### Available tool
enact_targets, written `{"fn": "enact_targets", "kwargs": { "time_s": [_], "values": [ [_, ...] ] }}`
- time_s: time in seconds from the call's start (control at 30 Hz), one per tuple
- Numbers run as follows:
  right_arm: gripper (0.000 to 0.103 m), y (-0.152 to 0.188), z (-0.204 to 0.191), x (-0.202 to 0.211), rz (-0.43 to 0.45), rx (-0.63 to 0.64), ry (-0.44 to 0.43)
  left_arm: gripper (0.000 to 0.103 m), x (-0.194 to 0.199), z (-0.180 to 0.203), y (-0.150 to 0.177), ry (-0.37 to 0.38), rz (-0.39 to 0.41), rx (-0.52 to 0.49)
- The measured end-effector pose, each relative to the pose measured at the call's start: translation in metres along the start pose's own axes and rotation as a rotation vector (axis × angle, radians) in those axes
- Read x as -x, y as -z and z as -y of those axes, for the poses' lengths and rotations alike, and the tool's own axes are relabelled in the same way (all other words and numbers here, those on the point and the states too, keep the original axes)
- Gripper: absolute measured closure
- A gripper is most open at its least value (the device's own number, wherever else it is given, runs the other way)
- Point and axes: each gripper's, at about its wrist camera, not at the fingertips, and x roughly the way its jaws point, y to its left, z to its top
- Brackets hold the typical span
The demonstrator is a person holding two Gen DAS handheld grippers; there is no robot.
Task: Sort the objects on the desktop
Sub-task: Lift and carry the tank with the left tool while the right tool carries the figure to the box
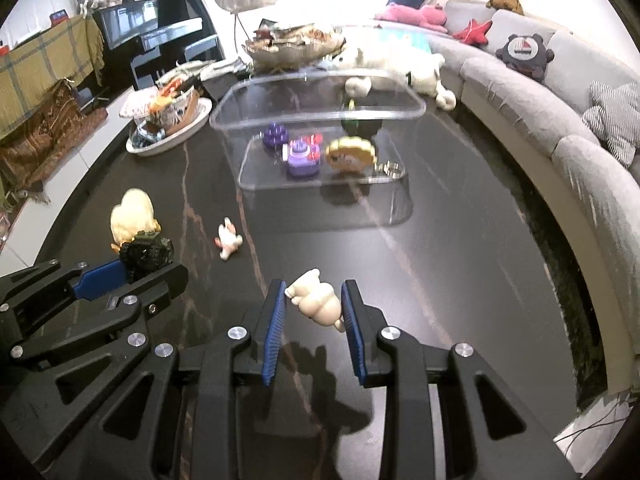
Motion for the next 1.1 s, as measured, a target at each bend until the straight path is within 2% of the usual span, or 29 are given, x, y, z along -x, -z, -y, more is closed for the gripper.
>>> {"fn": "enact_targets", "kwargs": {
  "time_s": [0.33,0.8,1.1],
  "values": [
    [0.077,-0.042,0.004,0.020,0.090,0.011,0.011,0.076,0.018,0.002,-0.041,0.002,0.090,0.006],
    [0.077,-0.085,0.013,0.018,0.143,0.014,0.028,0.076,0.006,0.003,-0.076,0.030,0.098,0.013],
    [0.077,-0.106,0.019,0.011,0.158,0.005,0.023,0.076,0.001,0.004,-0.098,0.021,0.136,-0.002]
  ]
}}
